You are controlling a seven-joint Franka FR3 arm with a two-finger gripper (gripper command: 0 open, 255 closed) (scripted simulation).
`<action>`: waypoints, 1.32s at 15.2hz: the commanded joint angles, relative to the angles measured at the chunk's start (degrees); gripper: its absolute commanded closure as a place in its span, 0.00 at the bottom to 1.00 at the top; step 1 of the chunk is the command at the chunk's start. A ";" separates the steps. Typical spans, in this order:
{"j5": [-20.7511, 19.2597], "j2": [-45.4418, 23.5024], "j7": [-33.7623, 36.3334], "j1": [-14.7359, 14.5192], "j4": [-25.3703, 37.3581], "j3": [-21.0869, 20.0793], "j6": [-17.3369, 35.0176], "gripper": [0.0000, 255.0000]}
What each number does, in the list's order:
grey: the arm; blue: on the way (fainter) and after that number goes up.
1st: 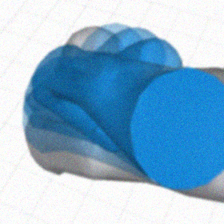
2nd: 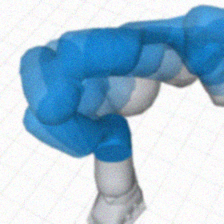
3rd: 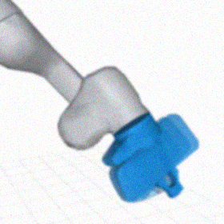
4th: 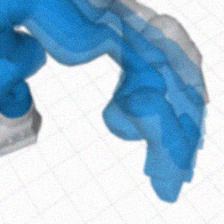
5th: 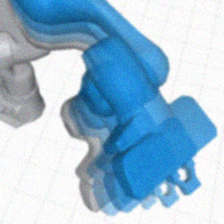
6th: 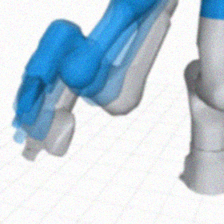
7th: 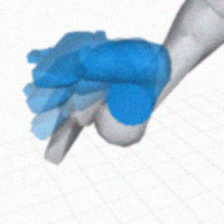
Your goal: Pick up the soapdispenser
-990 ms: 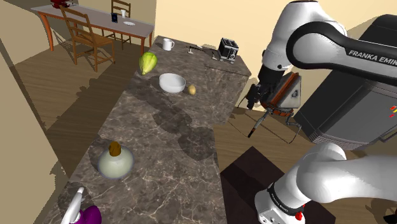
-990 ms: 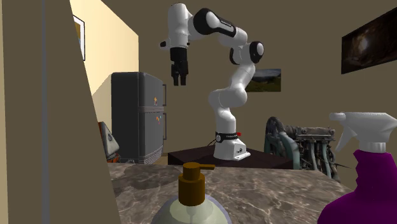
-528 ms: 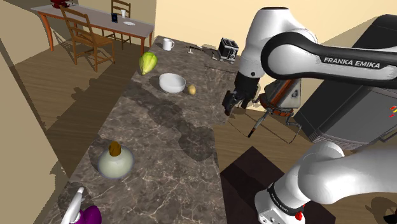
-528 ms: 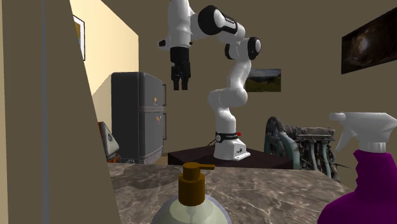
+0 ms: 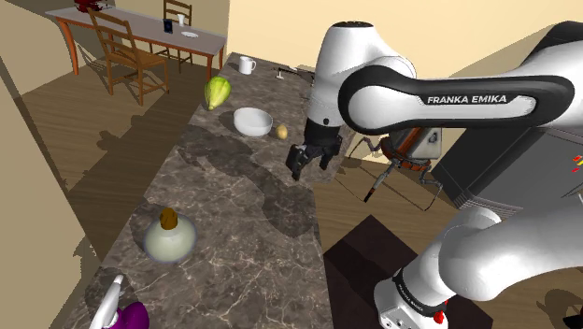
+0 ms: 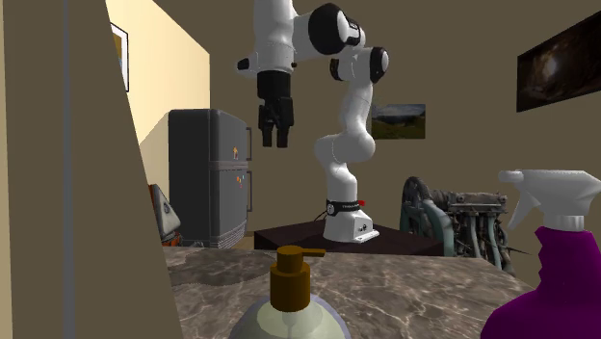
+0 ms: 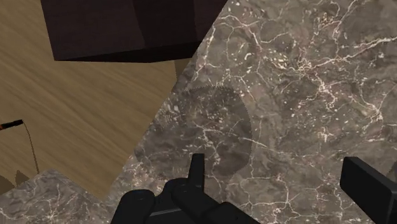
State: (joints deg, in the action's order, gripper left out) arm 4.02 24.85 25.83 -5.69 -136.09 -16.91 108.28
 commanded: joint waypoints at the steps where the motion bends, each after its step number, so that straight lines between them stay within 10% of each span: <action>1: 0.11 -3.68 2.70 -0.45 1.79 -2.13 2.17 0.00; 20: -16.62 -43.88 28.26 -8.99 33.61 -11.73 8.92 0.00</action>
State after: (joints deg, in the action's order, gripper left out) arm -10.98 -15.93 52.70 -13.60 -105.30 -28.81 117.23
